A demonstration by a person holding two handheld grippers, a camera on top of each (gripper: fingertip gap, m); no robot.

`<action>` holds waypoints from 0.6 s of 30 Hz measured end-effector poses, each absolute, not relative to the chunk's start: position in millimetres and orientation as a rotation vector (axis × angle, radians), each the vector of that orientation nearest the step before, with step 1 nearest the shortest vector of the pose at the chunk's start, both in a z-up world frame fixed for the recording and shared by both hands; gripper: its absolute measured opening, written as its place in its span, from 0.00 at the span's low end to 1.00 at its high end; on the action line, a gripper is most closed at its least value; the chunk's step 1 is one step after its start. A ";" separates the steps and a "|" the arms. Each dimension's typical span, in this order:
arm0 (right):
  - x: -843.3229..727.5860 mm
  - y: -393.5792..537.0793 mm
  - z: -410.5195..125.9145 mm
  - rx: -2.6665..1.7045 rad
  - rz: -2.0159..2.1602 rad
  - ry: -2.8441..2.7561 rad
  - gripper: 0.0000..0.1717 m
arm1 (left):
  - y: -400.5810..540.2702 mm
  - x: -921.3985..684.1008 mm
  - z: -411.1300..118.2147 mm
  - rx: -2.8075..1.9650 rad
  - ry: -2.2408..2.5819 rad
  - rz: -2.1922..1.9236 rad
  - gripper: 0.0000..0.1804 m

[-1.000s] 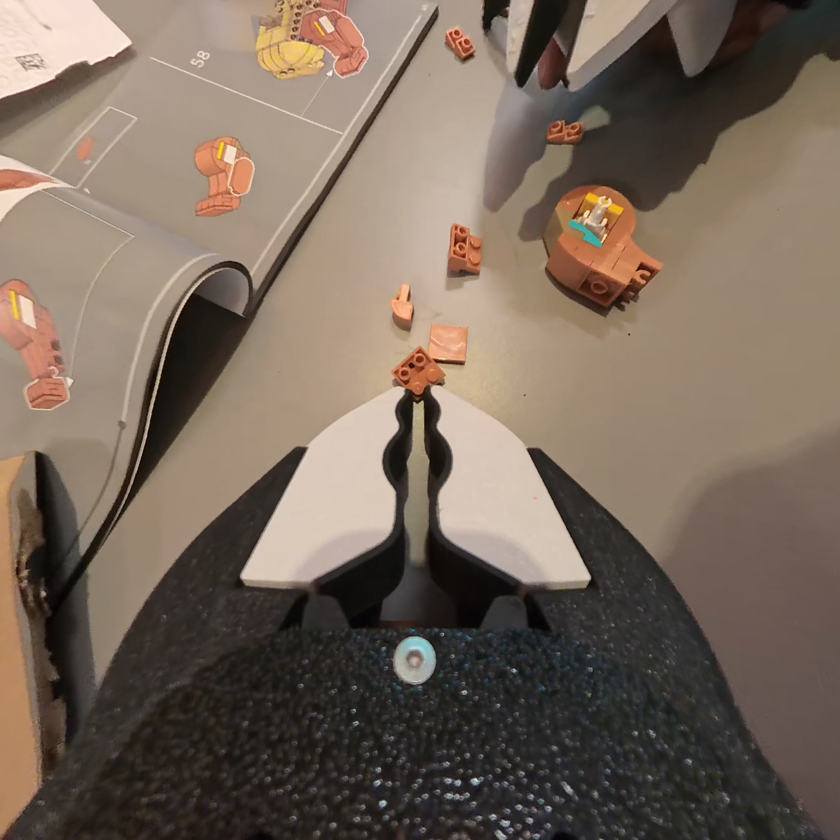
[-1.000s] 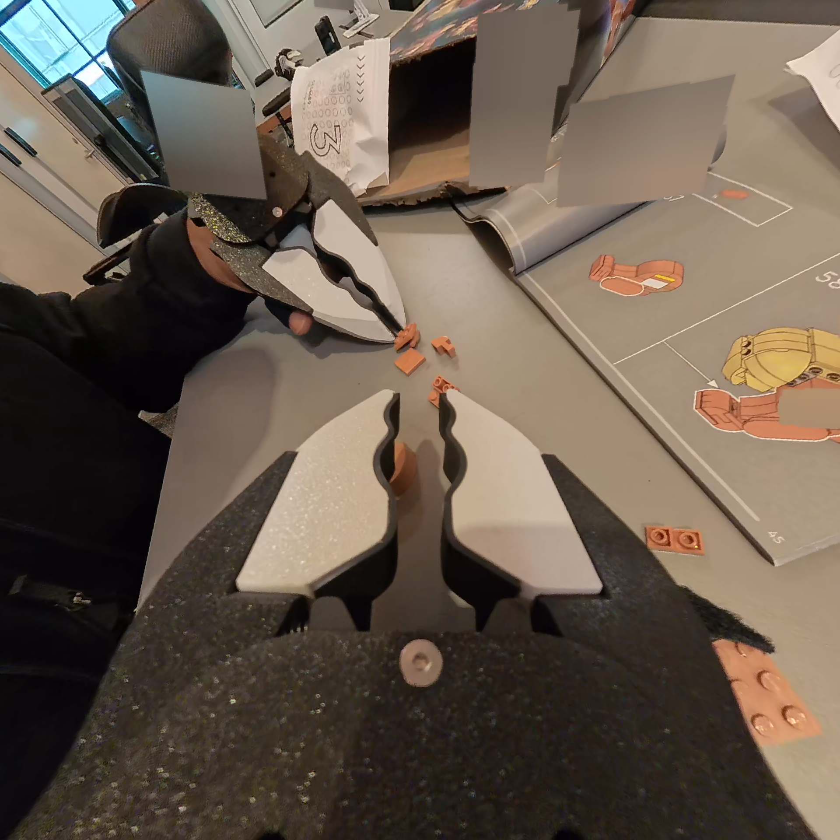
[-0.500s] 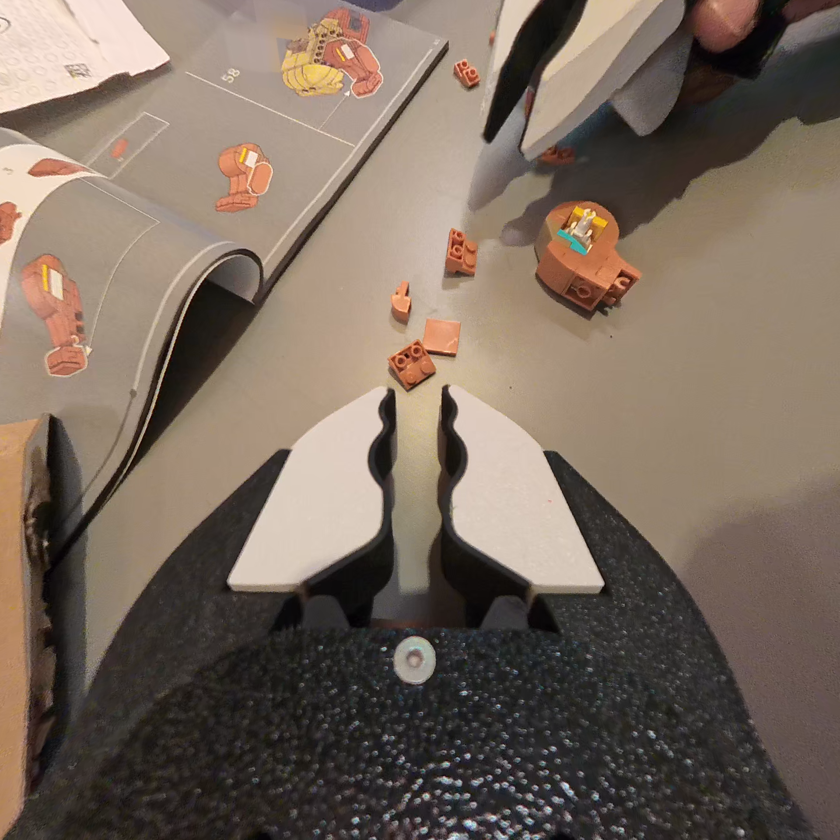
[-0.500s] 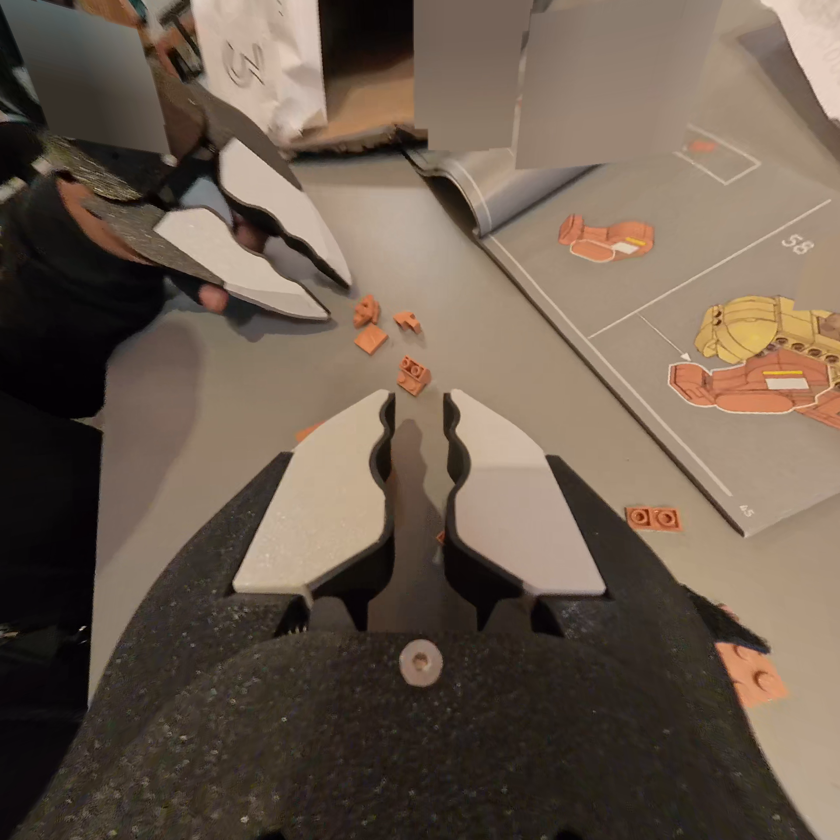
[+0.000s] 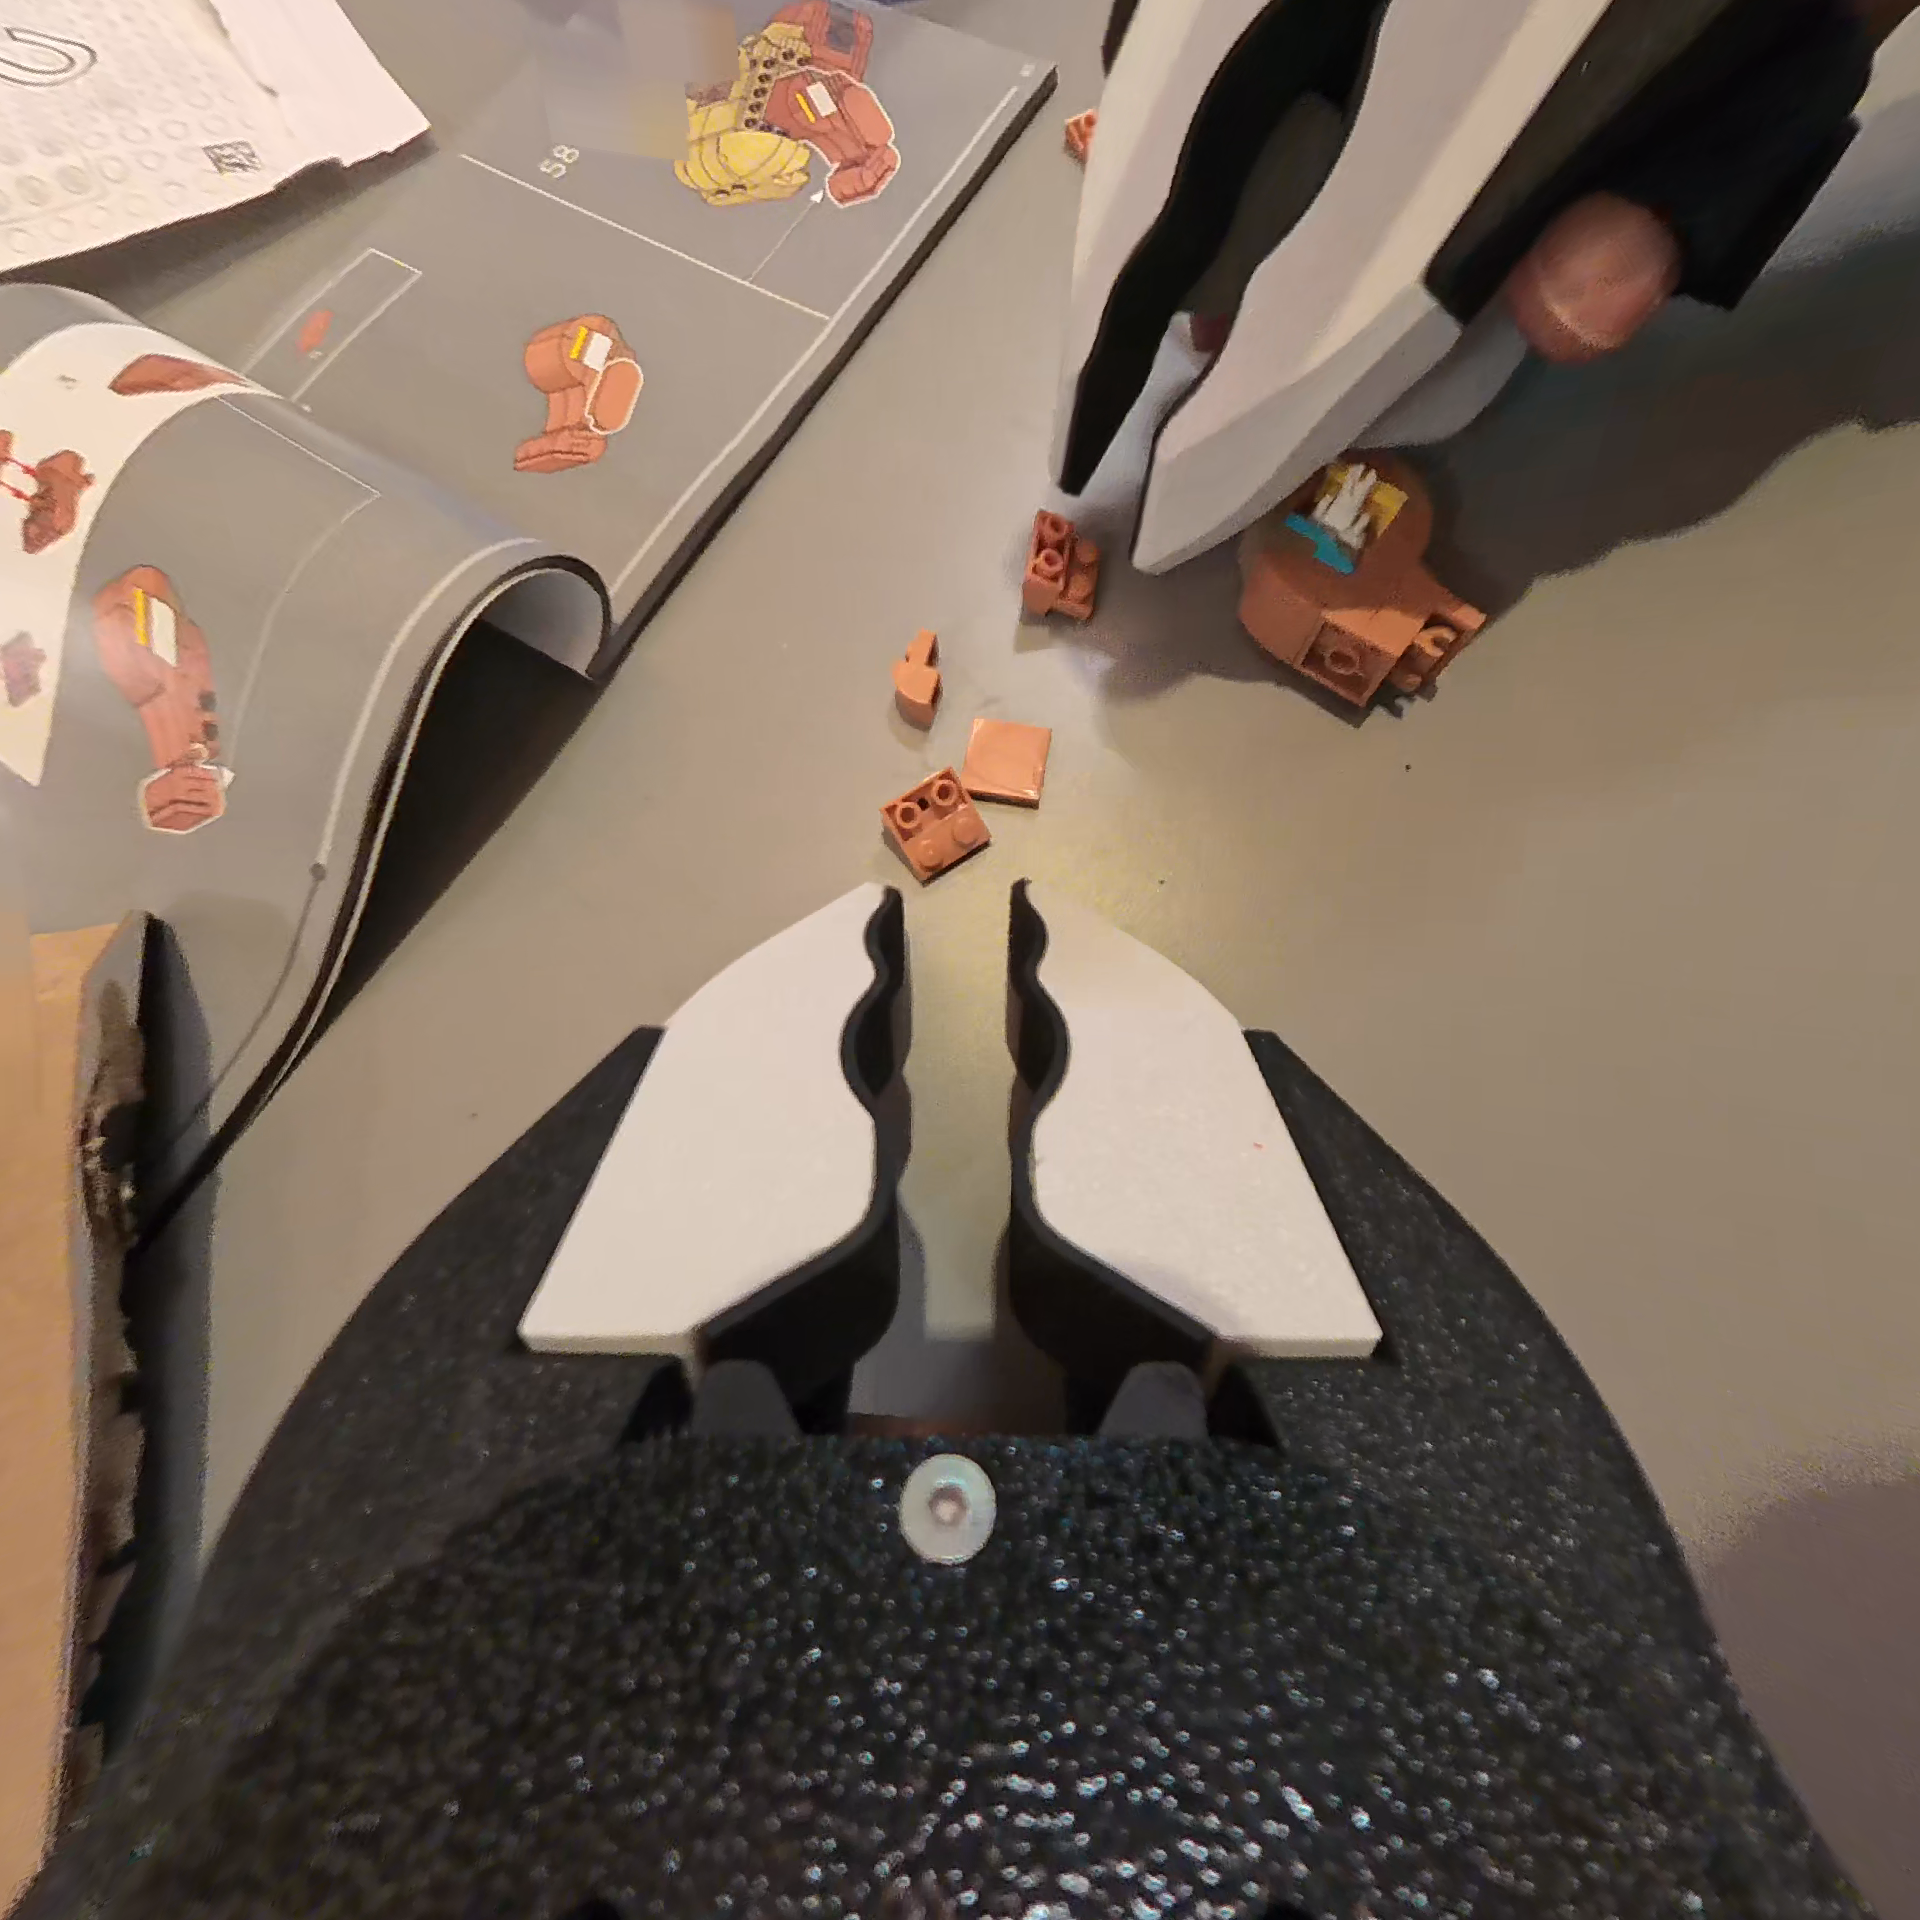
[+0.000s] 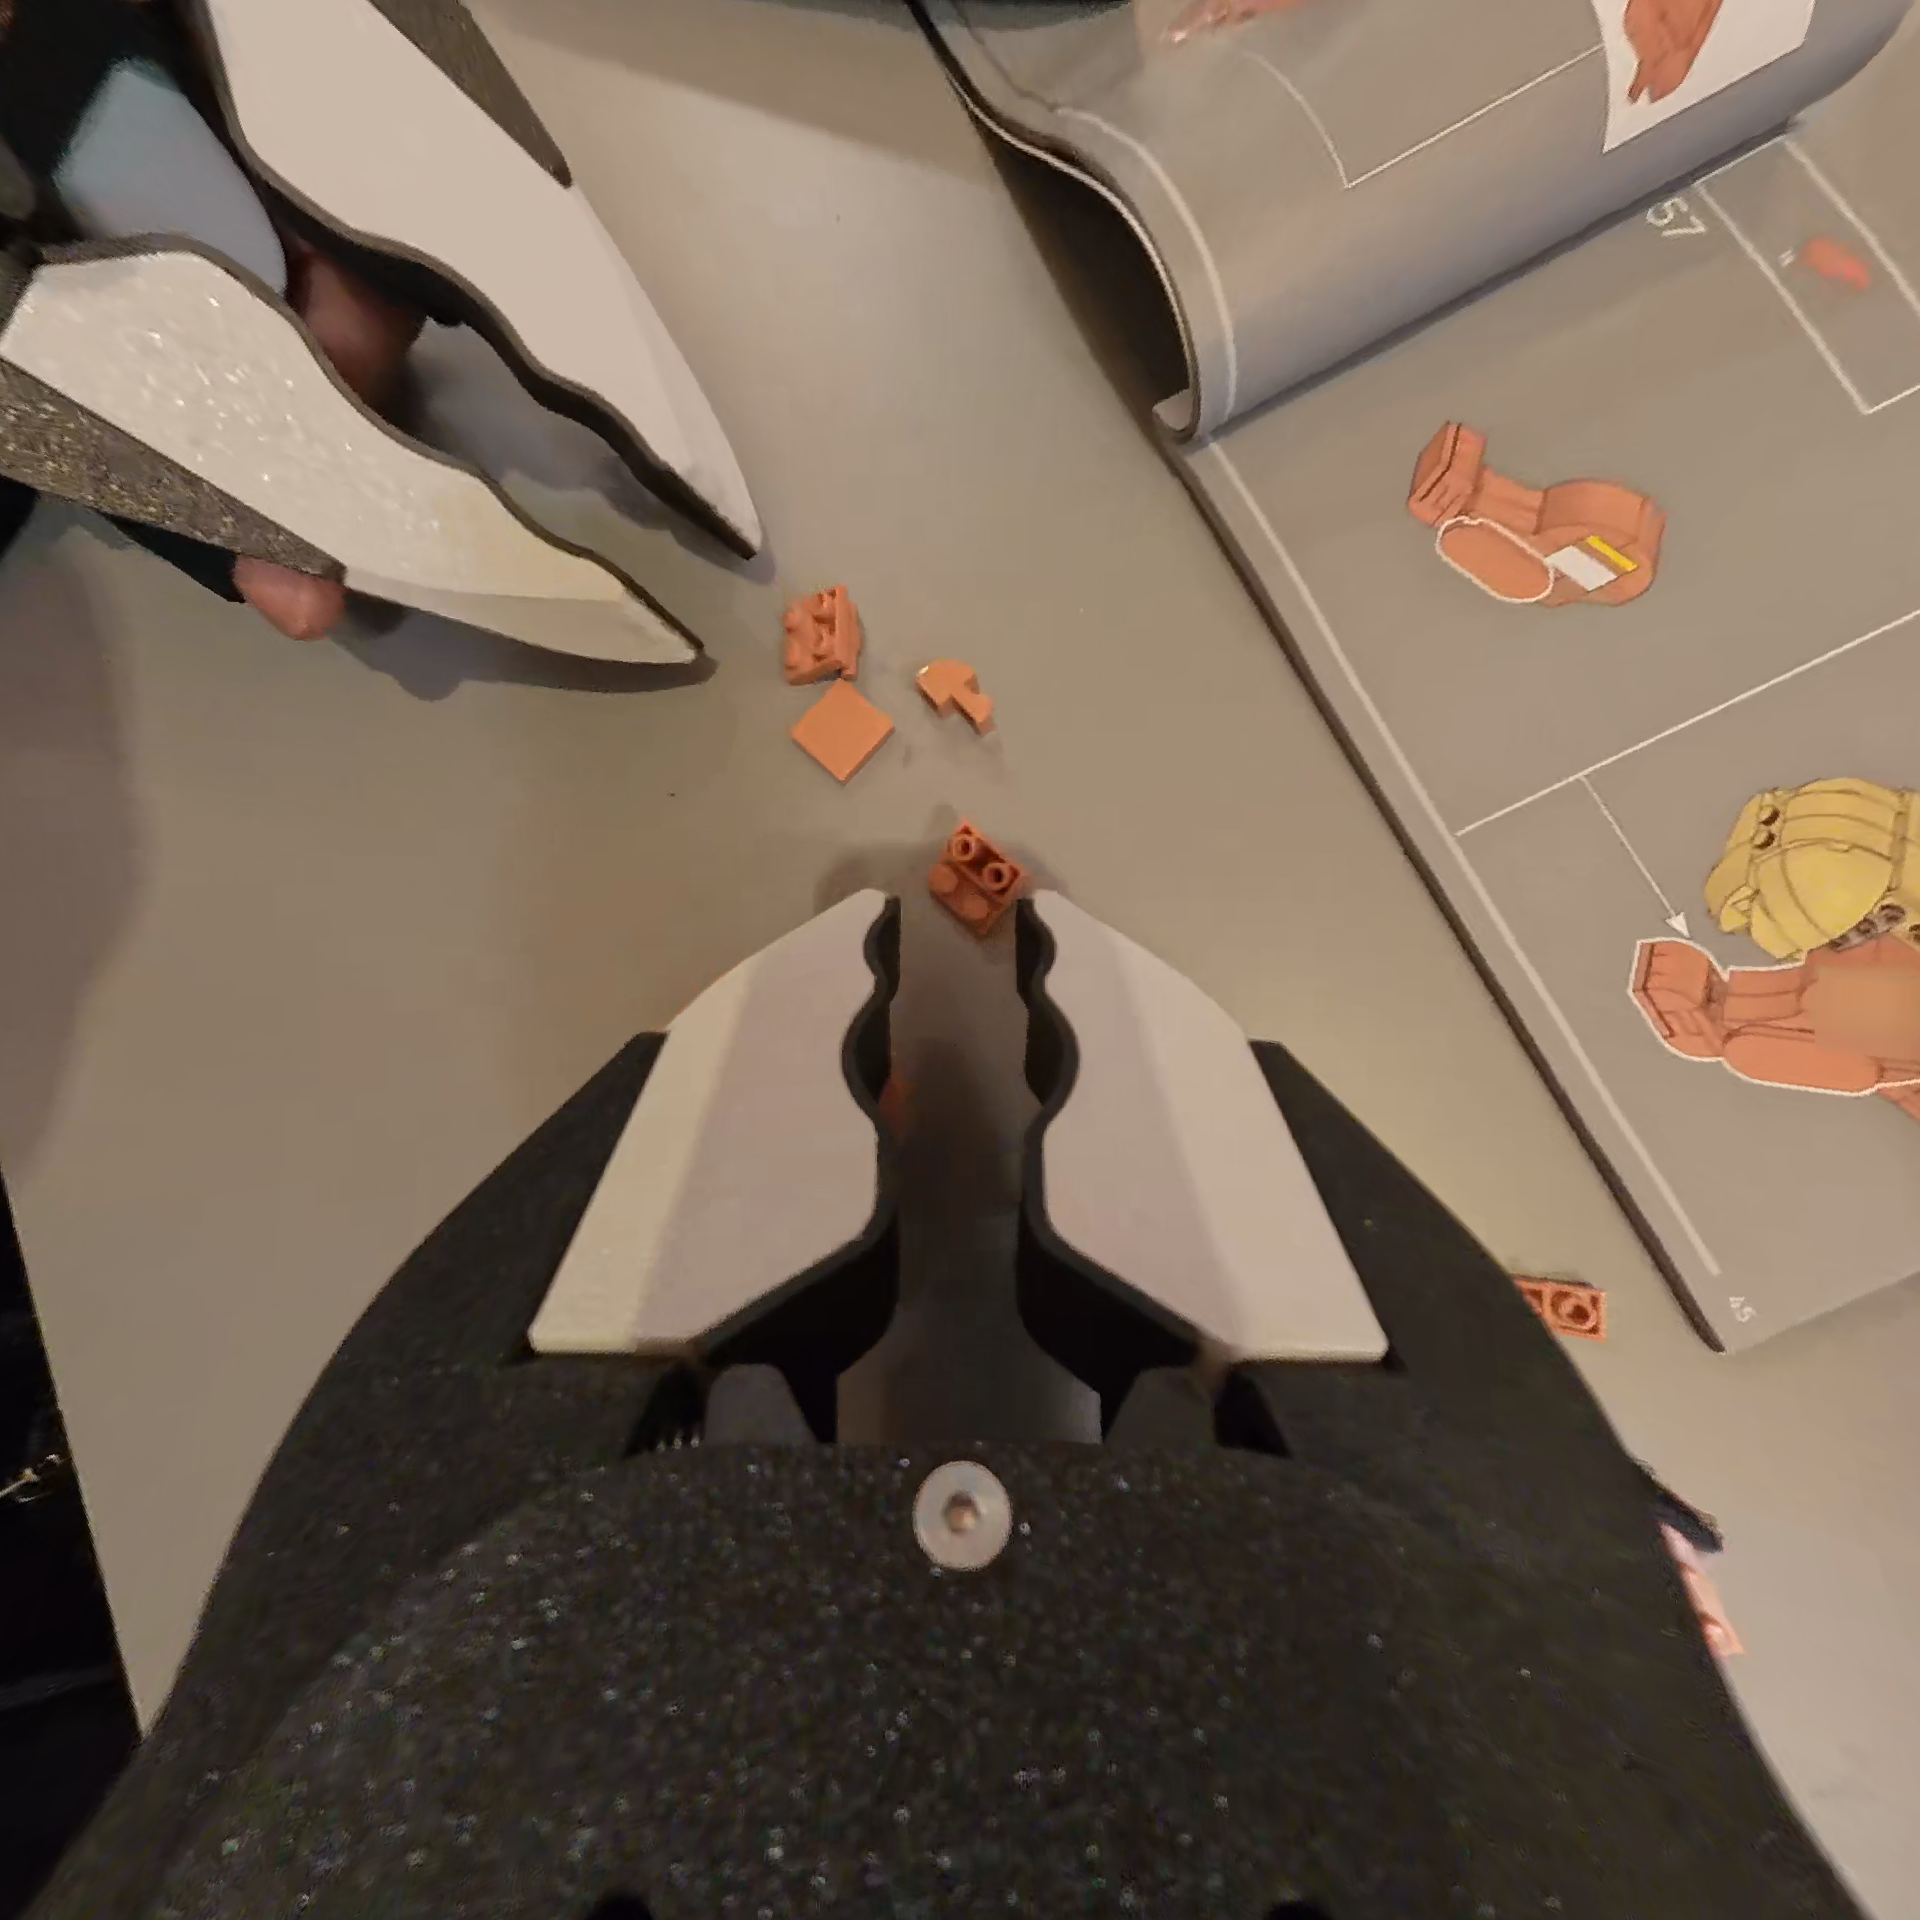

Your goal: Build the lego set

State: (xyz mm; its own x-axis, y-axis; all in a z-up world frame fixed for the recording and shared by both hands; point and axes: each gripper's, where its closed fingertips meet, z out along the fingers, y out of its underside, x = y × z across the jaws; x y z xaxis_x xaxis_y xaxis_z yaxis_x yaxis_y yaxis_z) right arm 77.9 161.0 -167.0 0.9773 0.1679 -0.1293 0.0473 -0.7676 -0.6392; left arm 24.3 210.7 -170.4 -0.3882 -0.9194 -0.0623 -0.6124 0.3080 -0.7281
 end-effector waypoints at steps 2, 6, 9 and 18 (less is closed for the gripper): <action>78.5 164.1 -166.8 -2.458 0.203 -0.165 0.13 | 212.1 24.6 -169.7 -1.356 2.099 -0.854 0.10; 77.2 169.3 -169.4 -2.504 0.171 -0.207 0.13 | 214.4 24.5 -170.9 -1.358 2.096 -0.830 0.10; 75.6 172.9 -170.3 -2.527 0.151 -0.252 0.13 | 214.8 24.1 -172.9 -1.362 2.102 -0.824 0.10; 79.3 171.9 -166.4 -2.535 0.135 -0.391 0.11 | 212.1 23.6 -176.7 -1.358 2.124 -0.835 0.11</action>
